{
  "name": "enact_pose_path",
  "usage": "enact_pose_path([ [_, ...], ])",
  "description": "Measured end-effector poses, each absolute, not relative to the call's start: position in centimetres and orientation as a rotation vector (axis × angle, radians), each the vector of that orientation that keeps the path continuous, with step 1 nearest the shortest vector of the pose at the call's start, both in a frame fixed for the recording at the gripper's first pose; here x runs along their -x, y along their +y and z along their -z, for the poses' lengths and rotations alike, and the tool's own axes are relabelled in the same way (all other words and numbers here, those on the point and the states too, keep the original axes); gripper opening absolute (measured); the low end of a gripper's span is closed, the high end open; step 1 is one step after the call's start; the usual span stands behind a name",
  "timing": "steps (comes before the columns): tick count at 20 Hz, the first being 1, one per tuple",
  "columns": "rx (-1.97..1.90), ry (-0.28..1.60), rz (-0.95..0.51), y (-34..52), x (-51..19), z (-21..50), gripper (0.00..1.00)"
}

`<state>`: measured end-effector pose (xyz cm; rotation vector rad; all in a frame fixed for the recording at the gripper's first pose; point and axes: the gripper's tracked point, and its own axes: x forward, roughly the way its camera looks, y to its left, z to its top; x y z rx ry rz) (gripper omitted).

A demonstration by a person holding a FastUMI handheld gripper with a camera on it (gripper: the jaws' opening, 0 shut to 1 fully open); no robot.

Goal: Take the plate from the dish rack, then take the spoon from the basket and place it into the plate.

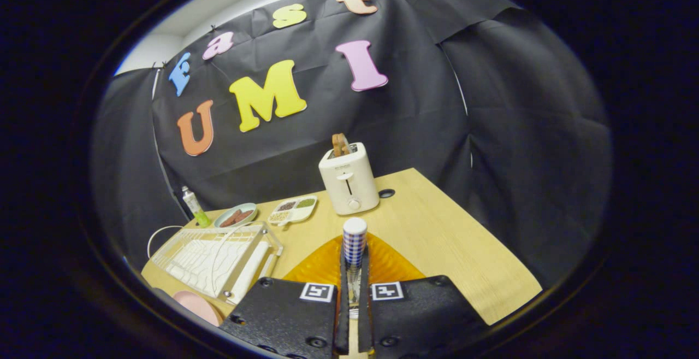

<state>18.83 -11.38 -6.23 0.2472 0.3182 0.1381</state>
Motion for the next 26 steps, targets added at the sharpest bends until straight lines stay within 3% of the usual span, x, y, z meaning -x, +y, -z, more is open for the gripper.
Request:
enact_pose_path([
  [5, -0.224, 0.184, -0.006, -13.1, -18.0, 0.9, 0.09],
  [9, -0.241, 0.104, 0.01, -10.3, -14.9, -2.4, 0.09],
  [18, -0.199, 0.104, -0.178, 5.9, -5.1, -2.6, 0.09],
  [26, -0.168, 0.196, -0.312, 17.8, -0.7, 4.3, 0.09],
])
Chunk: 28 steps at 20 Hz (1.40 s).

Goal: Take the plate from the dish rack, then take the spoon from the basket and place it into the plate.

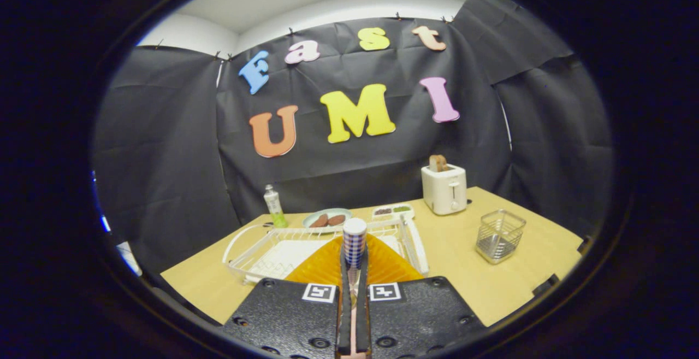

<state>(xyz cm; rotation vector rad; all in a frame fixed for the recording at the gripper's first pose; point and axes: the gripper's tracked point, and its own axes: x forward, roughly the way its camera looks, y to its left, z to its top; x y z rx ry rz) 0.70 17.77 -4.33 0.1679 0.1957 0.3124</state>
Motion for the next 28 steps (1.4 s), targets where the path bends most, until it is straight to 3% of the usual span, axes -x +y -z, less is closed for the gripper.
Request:
enact_pose_path([
  [10, -0.174, 0.301, -0.372, 22.2, 1.5, 9.5, 0.09],
  [15, -0.206, 0.319, -0.365, 21.1, 1.6, 10.0, 0.18],
  [16, -0.204, 0.316, -0.337, 20.2, 1.2, 10.0, 0.22],
  [17, -0.205, 0.314, -0.323, 19.5, 1.3, 9.9, 0.34],
  [25, -0.198, 0.224, -0.299, 14.4, -0.1, 6.5, 0.82],
  [28, -0.157, 0.152, -0.278, 12.6, -0.2, 4.1, 0.95],
])
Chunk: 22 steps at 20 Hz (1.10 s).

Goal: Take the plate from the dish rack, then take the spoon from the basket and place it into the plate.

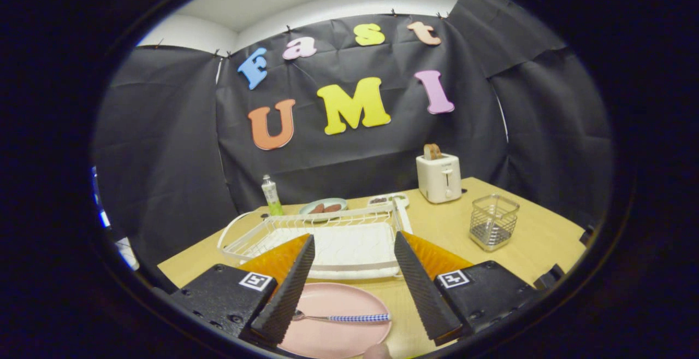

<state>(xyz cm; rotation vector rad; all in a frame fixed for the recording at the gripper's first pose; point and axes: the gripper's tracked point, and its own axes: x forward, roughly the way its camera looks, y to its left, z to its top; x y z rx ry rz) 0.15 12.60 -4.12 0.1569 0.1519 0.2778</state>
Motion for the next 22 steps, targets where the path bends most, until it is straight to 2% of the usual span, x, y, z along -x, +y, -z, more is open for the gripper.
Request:
enact_pose_path([
  [3, -0.115, 0.095, -0.261, 11.6, 0.5, 2.0, 1.0],
  [22, -0.07, -0.014, -0.228, 10.2, 4.4, -2.1, 1.0],
])
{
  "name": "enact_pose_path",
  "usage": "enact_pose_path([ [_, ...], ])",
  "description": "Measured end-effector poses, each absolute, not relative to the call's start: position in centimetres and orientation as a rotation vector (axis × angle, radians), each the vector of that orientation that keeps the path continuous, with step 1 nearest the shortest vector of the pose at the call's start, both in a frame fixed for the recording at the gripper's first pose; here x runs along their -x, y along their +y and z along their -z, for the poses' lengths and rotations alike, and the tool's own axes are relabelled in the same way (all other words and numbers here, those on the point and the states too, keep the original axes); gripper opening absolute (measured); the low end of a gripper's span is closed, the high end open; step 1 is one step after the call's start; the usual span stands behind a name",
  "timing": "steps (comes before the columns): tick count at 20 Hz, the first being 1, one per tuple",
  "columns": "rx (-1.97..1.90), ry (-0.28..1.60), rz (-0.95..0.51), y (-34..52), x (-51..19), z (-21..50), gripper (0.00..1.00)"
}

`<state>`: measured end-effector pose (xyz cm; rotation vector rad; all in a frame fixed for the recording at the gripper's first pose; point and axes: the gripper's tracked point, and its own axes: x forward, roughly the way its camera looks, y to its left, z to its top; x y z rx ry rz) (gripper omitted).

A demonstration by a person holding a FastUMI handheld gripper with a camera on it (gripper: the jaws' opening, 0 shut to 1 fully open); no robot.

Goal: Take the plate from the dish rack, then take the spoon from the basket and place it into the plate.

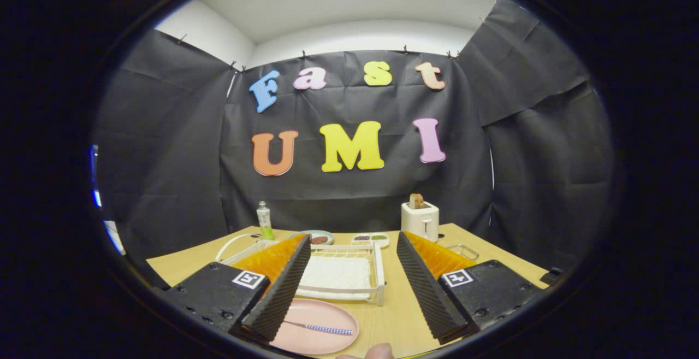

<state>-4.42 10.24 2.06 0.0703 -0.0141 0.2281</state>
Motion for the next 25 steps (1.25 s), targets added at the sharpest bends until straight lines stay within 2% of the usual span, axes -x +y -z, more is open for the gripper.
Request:
enact_pose_path([
  [25, -0.072, -0.055, -0.228, 10.7, 5.0, -2.9, 1.0],
])
